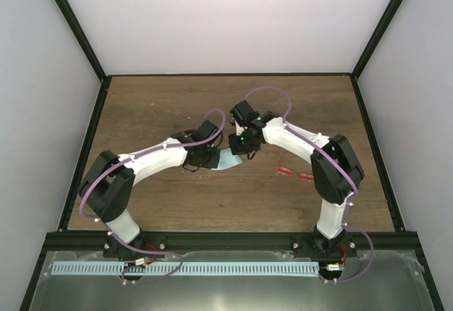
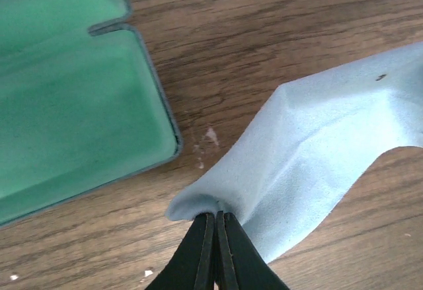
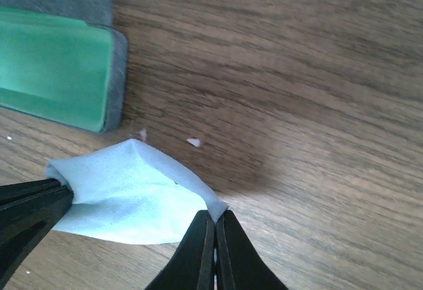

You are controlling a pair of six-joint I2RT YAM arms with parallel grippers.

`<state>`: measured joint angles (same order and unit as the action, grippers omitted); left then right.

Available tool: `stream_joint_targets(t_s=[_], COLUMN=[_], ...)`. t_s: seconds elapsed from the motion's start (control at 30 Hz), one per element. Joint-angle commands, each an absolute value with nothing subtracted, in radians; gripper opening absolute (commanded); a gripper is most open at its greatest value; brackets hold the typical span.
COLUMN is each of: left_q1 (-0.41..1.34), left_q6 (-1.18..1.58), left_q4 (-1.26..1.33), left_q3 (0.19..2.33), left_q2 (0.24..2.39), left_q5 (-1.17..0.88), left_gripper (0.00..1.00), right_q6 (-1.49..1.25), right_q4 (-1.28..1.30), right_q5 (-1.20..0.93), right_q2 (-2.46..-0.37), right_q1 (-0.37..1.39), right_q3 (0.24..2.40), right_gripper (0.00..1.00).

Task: Organize the sunglasses
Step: Place the glasses cleaning cloth in the sunglasses case.

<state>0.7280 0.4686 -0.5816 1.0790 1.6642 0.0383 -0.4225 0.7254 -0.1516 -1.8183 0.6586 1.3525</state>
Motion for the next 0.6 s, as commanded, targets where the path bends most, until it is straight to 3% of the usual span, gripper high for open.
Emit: stream_joint_targets(t_s=[0.0,0.57], left_q1=[0.697,0.527], left_q6=[0.46,0.348], left_q4=[-0.619,-0.682], left_q3=[1.094,1.086], left_q2=[1.636,1.598], left_q5=[0.066,0.077], left_gripper=[0.04,0.04], right_q6=[-0.389,-0.364], right_q4=[0.744,0.786], right_q5=[-0.216,-0.305], right_q2=[-1.858,-2.038], right_q1=[0.66,0.692], right_q3=[1.441,1.678], right_gripper=[0.01,0.01])
